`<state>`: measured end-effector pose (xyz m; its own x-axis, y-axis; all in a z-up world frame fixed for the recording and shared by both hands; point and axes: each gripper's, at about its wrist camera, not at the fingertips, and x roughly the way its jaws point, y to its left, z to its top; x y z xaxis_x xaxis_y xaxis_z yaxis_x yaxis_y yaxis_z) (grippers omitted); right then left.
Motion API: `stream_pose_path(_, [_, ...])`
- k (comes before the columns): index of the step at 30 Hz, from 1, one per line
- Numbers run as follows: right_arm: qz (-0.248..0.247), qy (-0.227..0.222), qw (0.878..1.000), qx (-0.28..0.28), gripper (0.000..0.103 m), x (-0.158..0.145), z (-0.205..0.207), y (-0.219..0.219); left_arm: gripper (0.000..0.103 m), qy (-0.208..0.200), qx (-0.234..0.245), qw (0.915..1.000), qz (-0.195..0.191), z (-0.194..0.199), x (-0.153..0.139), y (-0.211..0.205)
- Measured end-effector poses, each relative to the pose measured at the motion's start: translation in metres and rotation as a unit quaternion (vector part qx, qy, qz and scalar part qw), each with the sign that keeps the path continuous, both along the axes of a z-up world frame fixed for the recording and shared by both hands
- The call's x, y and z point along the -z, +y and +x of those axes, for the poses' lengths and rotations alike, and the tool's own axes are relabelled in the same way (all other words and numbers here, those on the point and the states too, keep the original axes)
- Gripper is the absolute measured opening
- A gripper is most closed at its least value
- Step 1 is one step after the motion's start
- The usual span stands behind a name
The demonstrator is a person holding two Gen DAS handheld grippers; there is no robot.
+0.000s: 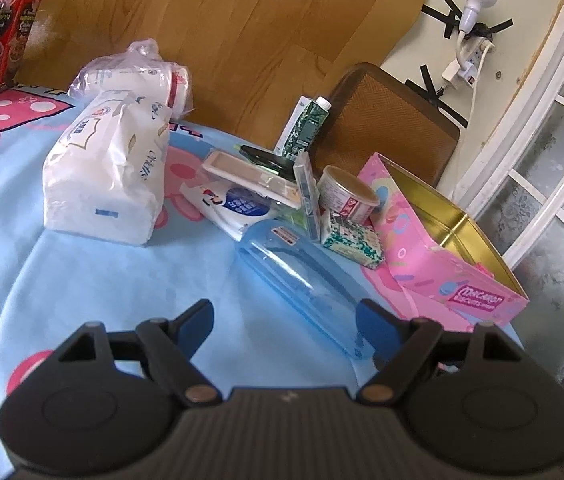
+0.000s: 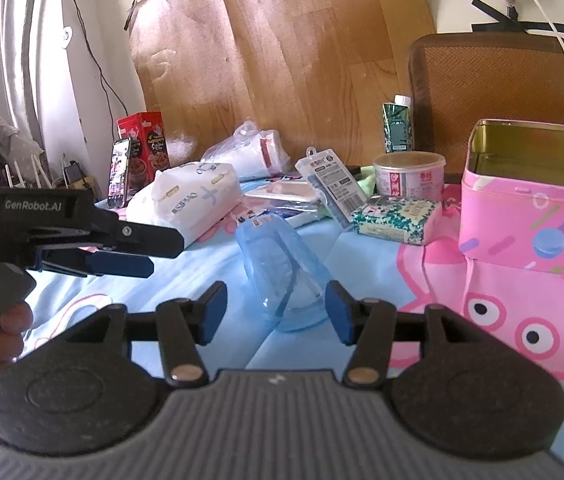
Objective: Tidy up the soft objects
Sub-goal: 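Grasp the blue transparent pencil case with the left gripper and lift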
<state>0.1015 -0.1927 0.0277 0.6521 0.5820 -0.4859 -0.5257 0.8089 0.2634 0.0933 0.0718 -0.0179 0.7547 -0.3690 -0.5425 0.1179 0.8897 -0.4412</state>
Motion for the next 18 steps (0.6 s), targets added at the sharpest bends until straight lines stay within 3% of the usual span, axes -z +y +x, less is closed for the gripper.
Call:
stream_pose_path(4, [-0.001,0.004,1.000,0.004,0.063,0.0020,0.0014,-0.0008,0.081,0.003,0.005,1.0000,-0.005,0.0025,-0.0013,-0.0020])
stream_pose_path(18, [-0.005,0.016,1.000,0.001,0.065,0.0067,0.0092,0.0011,0.081,0.012,0.017,0.9998,-0.004,0.0097,0.0013,-0.0060])
